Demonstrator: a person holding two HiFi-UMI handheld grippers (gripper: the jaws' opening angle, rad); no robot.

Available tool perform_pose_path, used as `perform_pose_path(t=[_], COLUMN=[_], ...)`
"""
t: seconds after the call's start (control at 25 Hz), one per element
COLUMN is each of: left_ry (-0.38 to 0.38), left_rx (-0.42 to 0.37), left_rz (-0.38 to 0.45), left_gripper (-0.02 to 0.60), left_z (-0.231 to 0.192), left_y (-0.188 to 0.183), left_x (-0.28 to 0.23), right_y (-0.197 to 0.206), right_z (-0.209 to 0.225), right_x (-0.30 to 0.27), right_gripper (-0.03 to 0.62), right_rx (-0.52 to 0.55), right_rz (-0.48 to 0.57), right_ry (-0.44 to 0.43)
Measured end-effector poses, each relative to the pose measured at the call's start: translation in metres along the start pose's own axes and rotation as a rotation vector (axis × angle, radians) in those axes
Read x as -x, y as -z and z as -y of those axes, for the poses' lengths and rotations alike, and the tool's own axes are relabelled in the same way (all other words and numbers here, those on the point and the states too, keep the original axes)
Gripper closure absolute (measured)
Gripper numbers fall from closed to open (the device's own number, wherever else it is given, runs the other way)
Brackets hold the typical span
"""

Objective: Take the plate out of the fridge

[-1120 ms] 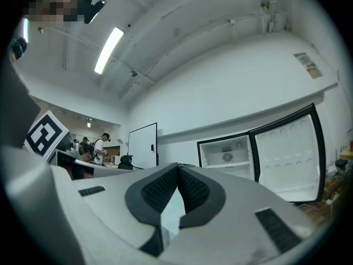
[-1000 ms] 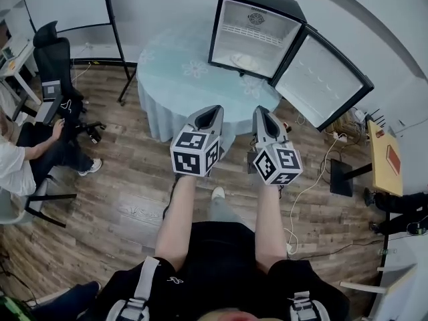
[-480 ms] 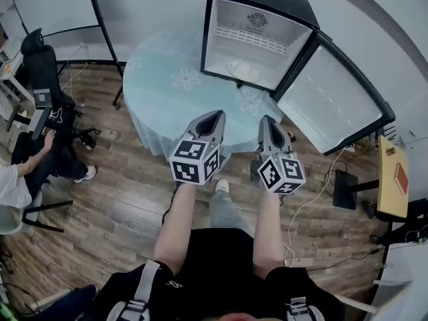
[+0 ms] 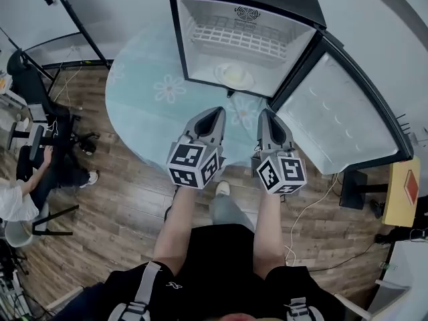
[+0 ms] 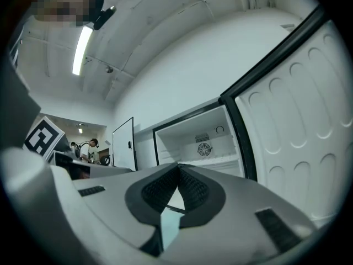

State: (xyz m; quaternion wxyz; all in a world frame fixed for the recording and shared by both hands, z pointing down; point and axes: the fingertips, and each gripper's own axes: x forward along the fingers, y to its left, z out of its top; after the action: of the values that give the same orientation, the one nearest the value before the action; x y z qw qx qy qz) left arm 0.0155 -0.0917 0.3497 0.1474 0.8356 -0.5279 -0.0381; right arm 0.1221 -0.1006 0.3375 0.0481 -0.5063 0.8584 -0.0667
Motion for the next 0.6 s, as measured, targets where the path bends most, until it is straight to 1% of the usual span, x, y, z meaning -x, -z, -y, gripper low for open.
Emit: perform_pose_path(t=[0.12, 0.24, 0.4, 0.52, 0.6], left_ry=[-0.026, -0.037, -0.052, -0.051, -0.051], left_rx=[0.01, 0.021, 0.051, 0.071, 0.069], left_rz=[-0.005, -0.016, -0.006, -0.001, -0.001], left_gripper=[0.581, 0.581, 0.581, 0.581, 0.581], left_z=[-0.012, -0.02, -0.032, -0.03, -0.025], left_y=[-0.003, -0.005, -0.018, -0.025, -0.026], left_x=[-0.029, -0.055, -0.082, -0.102, -0.111], right_y=[0.0, -0.003, -0.012, -0.02, -0.024], right_z=[0.012, 0.028, 0.035, 0.043, 0.05], right_x=[-0.028, -0.052, -0.08, -0.092, -0.094], right_gripper=[0.594, 0.594, 0.594, 0.594, 0.594], right_rx=[0.011, -0.002, 0.011, 0.035, 0.039], right_rz=[-0.018, -0.026, -0.039, -0.046, -0.045], right_ry=[-0.035, -0.055, -0.097, -0.123, -0.132])
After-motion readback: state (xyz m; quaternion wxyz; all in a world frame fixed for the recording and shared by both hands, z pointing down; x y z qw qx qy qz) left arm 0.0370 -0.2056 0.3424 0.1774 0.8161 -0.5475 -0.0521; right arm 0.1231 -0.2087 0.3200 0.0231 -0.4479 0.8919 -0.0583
